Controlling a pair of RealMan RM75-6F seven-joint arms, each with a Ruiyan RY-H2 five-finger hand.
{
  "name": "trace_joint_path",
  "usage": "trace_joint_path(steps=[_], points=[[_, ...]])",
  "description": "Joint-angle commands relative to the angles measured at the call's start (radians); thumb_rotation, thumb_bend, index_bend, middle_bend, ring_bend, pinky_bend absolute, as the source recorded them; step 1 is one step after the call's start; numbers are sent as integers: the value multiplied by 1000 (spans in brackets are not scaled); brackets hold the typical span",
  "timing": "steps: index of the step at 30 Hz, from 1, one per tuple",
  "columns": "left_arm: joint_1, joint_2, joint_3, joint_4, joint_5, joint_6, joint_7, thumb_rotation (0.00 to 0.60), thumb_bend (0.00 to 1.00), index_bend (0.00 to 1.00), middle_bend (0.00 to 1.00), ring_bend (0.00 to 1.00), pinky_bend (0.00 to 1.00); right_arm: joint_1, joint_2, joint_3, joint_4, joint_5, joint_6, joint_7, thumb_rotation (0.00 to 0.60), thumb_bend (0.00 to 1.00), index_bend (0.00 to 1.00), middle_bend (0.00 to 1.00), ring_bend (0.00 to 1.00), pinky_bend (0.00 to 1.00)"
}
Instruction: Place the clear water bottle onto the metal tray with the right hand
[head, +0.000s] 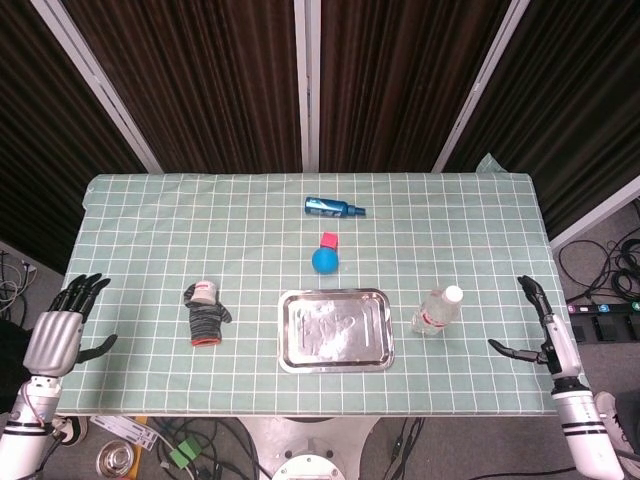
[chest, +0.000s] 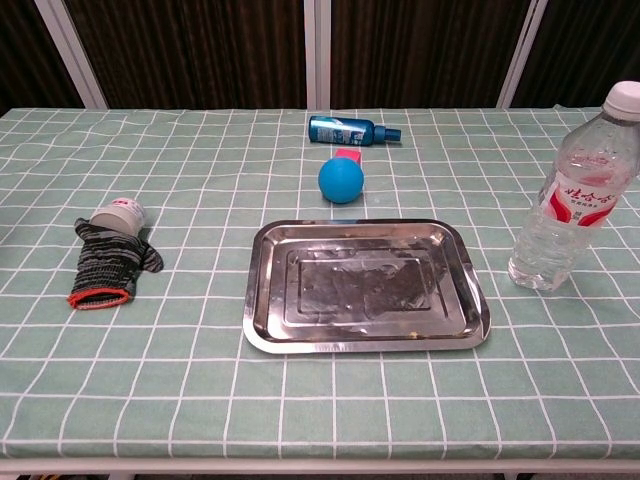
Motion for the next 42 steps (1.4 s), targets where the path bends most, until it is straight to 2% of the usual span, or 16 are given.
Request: trace_joint_path(steps=[1, 9, 17, 21, 22, 23, 26, 29, 32, 37, 42], points=[[1, 1, -3, 5, -3, 4, -6, 600, 229, 162, 180, 87, 190, 42, -111, -10, 160, -55, -82, 112, 600, 0, 0, 32, 0, 0], [4, 12, -3, 15, 0, 12, -20, 600, 233, 162, 180, 87, 191, 114, -149, 4, 198, -103, -105, 97, 600, 0, 0, 38, 0, 0], [6, 12, -4, 23, -9, 9, -28, 600, 233, 163, 180, 87, 190, 185, -207, 10, 211, -98, -185, 63, 600, 0, 0, 52, 0, 0], [7, 13, -3, 30, -11, 6, -31, 600, 233, 163, 180, 87, 190, 213, -249, 27, 236, -75, -212, 30, 600, 0, 2, 112, 5, 22], [7, 13, -3, 31, -13, 6, -33, 600, 233, 163, 180, 87, 191, 214, -260, 37, 240, -62, -210, 12, 600, 0, 29, 145, 23, 49], [8, 14, -4, 32, -14, 5, -34, 600, 233, 163, 180, 87, 191, 214, -270, 48, 243, -49, -206, -7, 600, 0, 133, 220, 87, 120], [8, 16, -5, 35, -17, 4, -38, 600, 233, 163, 180, 87, 190, 208, -305, 84, 249, -9, -169, -97, 600, 16, 542, 473, 333, 346], [7, 15, -6, 37, -19, 1, -42, 600, 233, 162, 180, 87, 191, 212, -317, 106, 238, 14, -158, -150, 600, 93, 752, 626, 491, 512], [7, 12, -4, 40, -19, -1, -44, 600, 232, 162, 180, 87, 190, 225, -313, 123, 223, 28, -169, -172, 600, 148, 840, 686, 554, 585], [8, 12, -4, 40, -18, 1, -43, 600, 233, 162, 180, 87, 190, 243, -283, 159, 159, 23, -142, -195, 600, 169, 856, 695, 562, 596], [5, 13, -6, 36, -20, -4, -40, 600, 233, 163, 180, 87, 191, 283, -195, 239, -6, 2, -93, -252, 600, 169, 860, 695, 561, 596]])
